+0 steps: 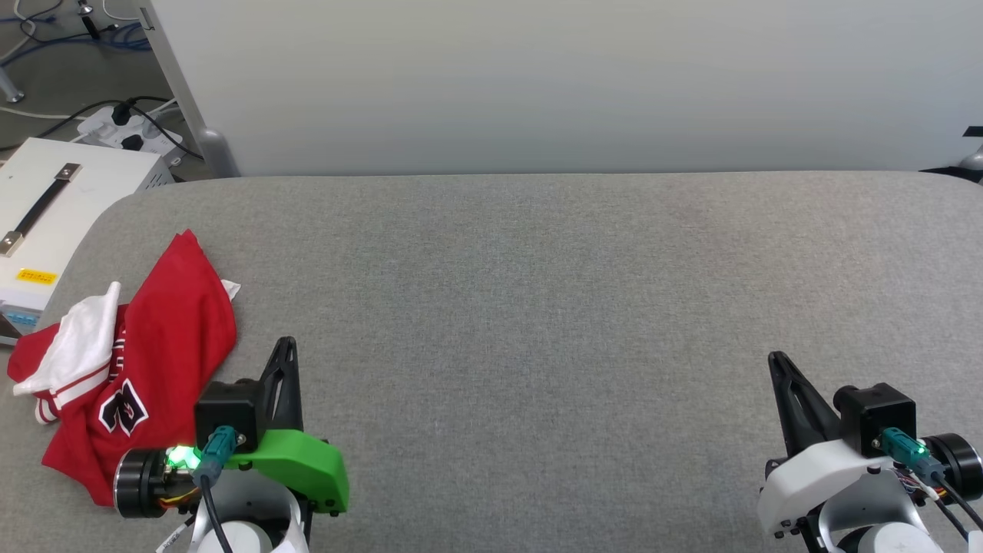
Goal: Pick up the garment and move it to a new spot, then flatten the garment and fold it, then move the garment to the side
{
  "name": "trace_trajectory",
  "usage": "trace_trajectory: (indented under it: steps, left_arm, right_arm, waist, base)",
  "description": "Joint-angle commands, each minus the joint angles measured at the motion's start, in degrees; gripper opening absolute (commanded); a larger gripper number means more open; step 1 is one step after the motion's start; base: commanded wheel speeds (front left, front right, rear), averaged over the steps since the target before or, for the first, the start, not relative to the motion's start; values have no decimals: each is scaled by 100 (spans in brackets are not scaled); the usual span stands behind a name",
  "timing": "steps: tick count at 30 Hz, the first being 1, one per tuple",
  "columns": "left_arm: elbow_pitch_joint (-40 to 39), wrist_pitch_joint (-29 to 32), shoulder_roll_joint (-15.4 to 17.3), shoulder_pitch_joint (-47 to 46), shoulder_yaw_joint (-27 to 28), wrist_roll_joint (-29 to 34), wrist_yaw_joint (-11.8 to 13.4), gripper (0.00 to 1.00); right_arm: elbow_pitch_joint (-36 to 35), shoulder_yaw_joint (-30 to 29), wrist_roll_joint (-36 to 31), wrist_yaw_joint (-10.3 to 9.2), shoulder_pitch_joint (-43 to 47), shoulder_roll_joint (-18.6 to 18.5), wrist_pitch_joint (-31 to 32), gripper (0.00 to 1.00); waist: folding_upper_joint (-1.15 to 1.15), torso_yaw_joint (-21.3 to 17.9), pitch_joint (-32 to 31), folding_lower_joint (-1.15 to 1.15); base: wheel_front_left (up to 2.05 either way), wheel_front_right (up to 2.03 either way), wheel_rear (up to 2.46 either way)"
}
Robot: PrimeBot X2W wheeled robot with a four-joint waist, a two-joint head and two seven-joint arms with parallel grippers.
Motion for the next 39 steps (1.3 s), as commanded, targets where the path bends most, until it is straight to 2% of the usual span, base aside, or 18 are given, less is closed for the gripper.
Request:
trace_trajectory:
  steps: [1, 25, 26, 39]
  left_arm:
    - [-10, -5, -32, 93, -5, 54, -24, 0]
    - [-10, -5, -32, 93, -5, 54, -24, 0]
    - [0, -1, 0, 0, -1, -2, -1, 100]
    - [69, -133, -2, -9, -59, -179, -60, 100]
  right_arm:
    - [10, 1, -55, -5, -94, -6, 16, 0]
    - [10, 1, -55, -5, -94, -6, 16, 0]
    - [0, 0, 1, 0, 0, 0, -1, 100]
    - [34, -25, 174, 0, -5, 0, -127, 100]
  waist:
    - [0, 0, 0, 0]
    - [0, 0, 0, 0]
    - [0, 0, 0, 0]
    - [0, -11, 1, 0]
  base:
    - [0, 0, 0]
    - [0, 0, 0]
    - [0, 0, 0]
    - [0, 0, 0]
